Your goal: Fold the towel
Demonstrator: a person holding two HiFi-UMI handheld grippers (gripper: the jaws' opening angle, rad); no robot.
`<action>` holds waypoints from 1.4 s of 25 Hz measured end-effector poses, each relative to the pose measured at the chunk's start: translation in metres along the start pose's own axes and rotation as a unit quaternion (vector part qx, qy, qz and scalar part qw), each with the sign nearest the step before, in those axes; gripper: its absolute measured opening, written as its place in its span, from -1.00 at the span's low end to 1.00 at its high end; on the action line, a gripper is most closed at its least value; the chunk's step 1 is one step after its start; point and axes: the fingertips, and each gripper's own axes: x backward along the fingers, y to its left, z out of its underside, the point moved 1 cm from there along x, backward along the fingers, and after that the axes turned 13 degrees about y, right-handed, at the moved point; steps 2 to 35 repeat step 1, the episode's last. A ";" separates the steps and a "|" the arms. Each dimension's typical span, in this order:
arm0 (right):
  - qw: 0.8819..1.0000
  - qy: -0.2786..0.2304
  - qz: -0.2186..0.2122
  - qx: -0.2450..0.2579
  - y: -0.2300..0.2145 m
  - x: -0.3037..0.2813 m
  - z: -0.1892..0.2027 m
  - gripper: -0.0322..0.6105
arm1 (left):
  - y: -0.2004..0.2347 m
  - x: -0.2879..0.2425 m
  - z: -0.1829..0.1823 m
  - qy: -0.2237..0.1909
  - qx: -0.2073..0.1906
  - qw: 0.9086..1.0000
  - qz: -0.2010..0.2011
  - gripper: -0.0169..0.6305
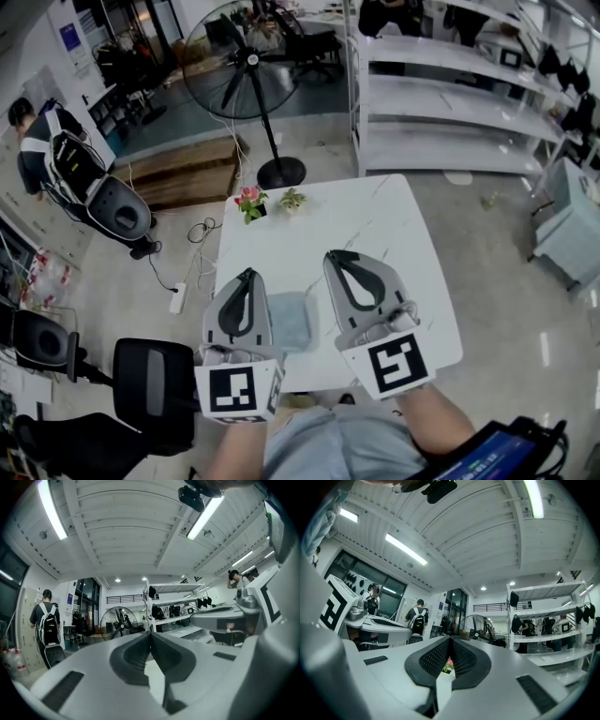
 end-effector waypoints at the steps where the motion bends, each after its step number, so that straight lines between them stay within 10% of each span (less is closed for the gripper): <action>1: 1.000 0.000 0.000 0.000 0.000 -0.001 0.000 -0.85 | 0.001 0.000 0.000 0.000 0.000 1.000 0.000 -0.92; 35: 1.000 0.000 0.000 0.000 0.000 -0.001 0.000 -0.85 | 0.001 0.000 0.000 0.000 0.000 1.000 0.000 -0.92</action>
